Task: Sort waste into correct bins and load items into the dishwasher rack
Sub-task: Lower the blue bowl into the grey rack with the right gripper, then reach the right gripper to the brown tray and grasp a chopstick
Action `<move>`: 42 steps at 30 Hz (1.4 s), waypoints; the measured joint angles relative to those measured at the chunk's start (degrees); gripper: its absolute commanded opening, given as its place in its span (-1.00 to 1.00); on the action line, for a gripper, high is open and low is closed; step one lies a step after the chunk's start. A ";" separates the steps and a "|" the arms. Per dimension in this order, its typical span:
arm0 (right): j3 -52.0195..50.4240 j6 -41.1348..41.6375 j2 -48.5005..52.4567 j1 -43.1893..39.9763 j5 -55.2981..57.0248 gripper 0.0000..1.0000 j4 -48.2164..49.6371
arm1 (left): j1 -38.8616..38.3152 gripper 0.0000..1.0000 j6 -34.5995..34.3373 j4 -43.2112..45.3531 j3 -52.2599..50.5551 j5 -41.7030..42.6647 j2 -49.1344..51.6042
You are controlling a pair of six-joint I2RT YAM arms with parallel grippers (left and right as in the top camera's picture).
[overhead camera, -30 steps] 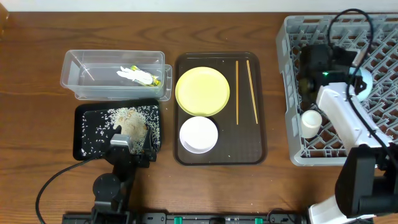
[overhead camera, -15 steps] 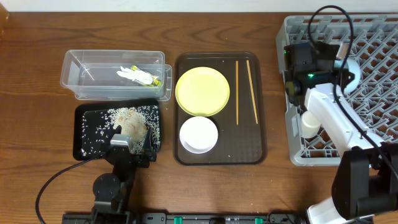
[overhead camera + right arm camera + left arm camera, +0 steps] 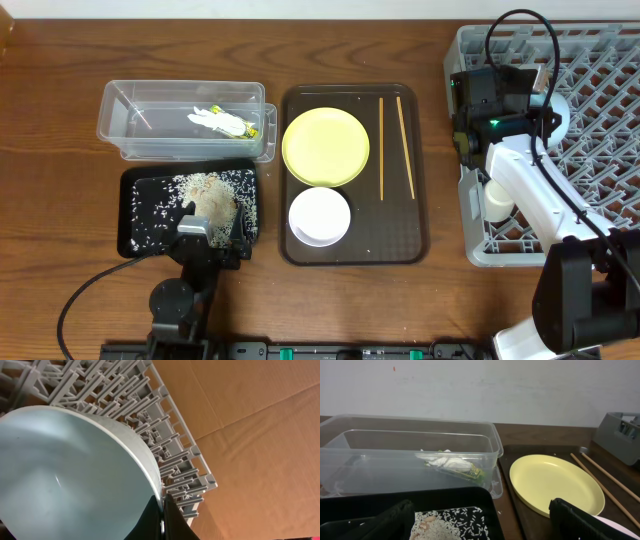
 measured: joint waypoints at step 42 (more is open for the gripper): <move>-0.02 -6.03 -5.46 10.51 -13.94 0.16 -6.47 | 0.00 0.77 0.02 0.00 0.00 -0.02 0.00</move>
